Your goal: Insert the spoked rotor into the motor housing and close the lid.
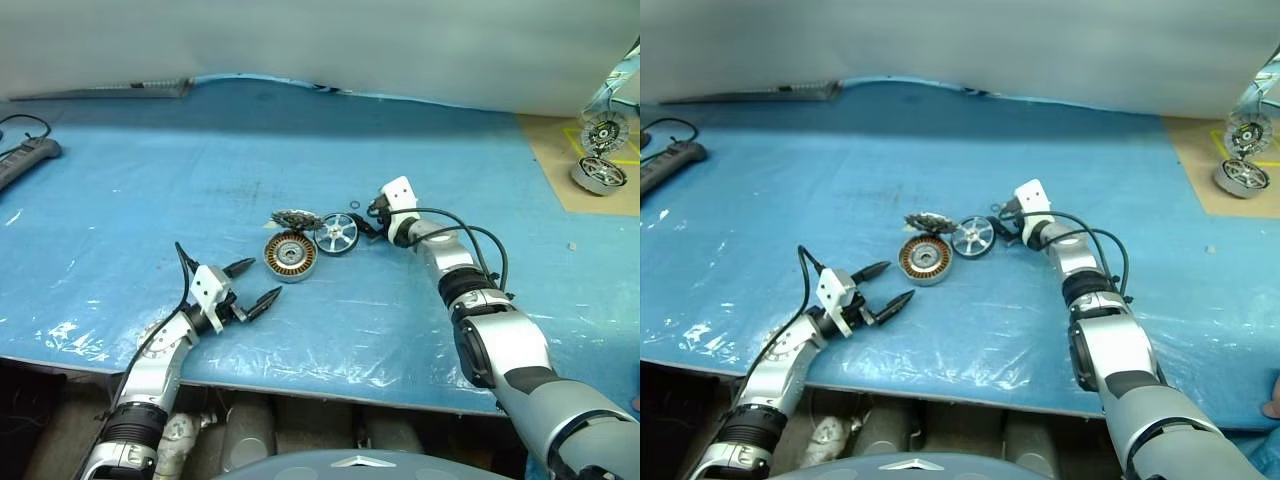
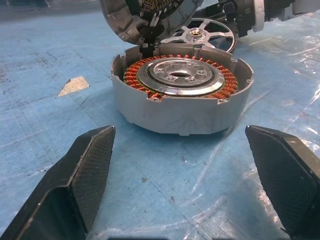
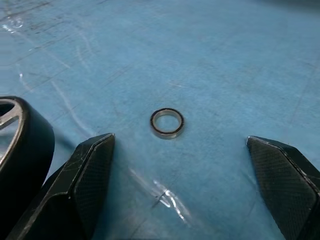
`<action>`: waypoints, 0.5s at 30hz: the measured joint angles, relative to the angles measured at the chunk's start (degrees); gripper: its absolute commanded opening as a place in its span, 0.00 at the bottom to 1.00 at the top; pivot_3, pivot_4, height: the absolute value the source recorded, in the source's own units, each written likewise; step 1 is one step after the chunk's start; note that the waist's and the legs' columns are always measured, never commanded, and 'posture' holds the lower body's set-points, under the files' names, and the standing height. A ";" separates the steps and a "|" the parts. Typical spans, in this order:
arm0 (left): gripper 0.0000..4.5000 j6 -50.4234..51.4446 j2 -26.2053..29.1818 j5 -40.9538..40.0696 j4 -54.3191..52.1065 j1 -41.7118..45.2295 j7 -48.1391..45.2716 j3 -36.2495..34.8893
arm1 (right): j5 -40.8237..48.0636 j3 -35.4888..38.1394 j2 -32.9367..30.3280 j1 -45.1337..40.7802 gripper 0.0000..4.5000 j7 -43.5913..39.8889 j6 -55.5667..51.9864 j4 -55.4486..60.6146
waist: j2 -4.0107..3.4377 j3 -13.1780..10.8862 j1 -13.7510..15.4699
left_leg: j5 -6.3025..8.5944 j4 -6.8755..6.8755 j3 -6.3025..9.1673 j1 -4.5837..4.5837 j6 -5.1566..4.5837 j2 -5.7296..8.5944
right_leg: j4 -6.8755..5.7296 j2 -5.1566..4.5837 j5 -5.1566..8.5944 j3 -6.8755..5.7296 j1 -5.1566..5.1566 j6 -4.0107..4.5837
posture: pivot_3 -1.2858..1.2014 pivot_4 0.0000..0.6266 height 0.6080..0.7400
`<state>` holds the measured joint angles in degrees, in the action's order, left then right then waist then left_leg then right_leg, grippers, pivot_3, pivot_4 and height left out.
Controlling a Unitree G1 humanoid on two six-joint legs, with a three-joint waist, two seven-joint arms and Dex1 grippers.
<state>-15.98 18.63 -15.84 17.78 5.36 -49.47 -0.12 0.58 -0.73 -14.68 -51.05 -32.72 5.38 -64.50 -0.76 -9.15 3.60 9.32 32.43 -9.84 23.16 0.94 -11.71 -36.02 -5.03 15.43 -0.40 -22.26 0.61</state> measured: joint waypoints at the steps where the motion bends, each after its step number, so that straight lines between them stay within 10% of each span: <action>1: 0.99 0.00 0.00 0.08 0.07 0.11 0.01 0.00 | -0.35 -0.05 0.00 -0.24 1.00 -0.35 0.78 -0.87 | 0.00 0.00 0.00 | 0.00 0.03 -0.02 -0.01 0.00 -0.01 | -0.03 0.00 0.00 0.00 0.00 0.00 | 0.52 0.24 1.00; 15: 0.99 8.40 1.28 -0.50 -11.49 -2.93 3.12 0.19 | -3.02 -0.06 1.43 -4.24 1.00 1.54 2.88 -7.66 | 0.06 0.01 -0.68 | 0.01 0.17 -0.17 -0.04 -0.02 -0.07 | -0.41 -0.01 0.03 0.18 -0.17 0.05 | 0.52 0.24 1.00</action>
<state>-7.59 19.91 -16.34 6.29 2.43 -46.35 0.07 -2.44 -0.78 -13.25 -55.29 -31.18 8.26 -72.16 -0.70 -9.14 2.92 9.33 32.60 -10.01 23.12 0.92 -11.78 -36.43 -5.03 15.45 -0.22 -22.43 0.66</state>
